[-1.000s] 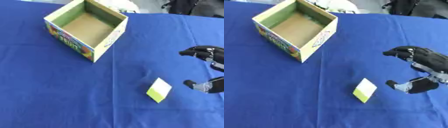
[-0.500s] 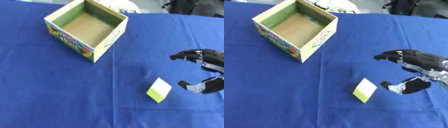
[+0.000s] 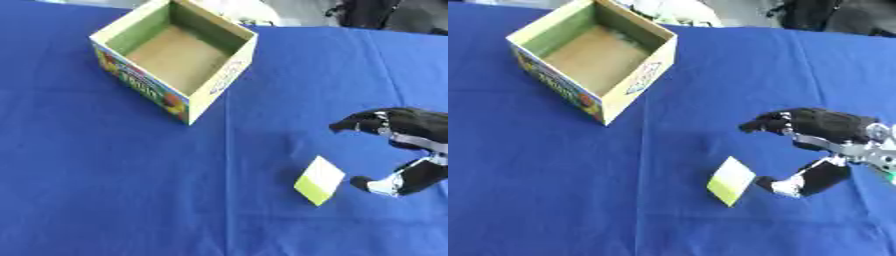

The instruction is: Pick up objects on the table and place them in the box.

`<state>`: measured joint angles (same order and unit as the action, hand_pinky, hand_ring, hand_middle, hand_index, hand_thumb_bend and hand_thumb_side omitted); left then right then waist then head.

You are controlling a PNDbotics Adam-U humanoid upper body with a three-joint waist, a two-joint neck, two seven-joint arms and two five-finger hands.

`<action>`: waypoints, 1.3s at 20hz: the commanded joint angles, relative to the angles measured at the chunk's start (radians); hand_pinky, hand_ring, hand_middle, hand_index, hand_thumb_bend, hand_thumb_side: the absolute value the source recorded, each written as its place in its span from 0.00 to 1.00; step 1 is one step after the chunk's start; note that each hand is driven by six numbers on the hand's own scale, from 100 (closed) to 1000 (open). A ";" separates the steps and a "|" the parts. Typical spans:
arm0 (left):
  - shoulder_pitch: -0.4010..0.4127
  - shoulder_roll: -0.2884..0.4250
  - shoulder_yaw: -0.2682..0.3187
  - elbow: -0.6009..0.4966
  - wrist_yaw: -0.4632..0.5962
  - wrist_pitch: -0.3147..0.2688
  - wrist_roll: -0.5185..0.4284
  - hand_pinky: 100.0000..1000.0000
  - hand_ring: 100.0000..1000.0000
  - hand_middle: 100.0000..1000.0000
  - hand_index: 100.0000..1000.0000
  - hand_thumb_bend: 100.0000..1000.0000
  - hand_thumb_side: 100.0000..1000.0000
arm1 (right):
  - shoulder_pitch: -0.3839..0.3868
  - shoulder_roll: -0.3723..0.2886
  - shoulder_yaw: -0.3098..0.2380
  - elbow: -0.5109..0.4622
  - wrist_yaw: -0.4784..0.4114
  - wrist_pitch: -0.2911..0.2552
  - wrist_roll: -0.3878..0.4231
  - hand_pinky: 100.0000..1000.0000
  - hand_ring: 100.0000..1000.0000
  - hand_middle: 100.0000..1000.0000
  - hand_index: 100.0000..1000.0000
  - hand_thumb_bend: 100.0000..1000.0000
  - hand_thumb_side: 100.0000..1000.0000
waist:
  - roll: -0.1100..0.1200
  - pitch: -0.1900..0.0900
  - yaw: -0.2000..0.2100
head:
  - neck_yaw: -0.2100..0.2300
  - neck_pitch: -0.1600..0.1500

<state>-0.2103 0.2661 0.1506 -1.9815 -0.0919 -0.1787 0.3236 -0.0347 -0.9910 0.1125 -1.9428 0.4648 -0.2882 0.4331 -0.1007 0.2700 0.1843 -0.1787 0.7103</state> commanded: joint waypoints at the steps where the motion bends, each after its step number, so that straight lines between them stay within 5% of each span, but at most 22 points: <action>1: -0.006 0.018 -0.003 -0.018 0.003 0.000 -0.004 0.79 0.73 0.95 0.71 0.10 0.80 | -0.012 -0.019 0.001 0.005 0.018 0.001 0.010 0.87 0.87 0.82 1.00 0.28 0.53 | 0.005 -0.014 0.000 | -0.003 -0.009; 26: -0.014 0.008 -0.012 -0.018 0.011 -0.001 -0.014 0.79 0.73 0.95 0.71 0.10 0.80 | -0.111 0.049 0.103 0.101 0.060 -0.060 0.171 0.85 0.87 0.82 1.00 0.23 0.52 | 0.010 0.004 0.015 | -0.009 -0.015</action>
<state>-0.2117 0.2646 0.1393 -1.9815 -0.0830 -0.1785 0.3124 -0.1376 -0.9229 0.2199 -1.8428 0.5189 -0.3447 0.5962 -0.0946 0.2872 0.1987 -0.1871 0.7059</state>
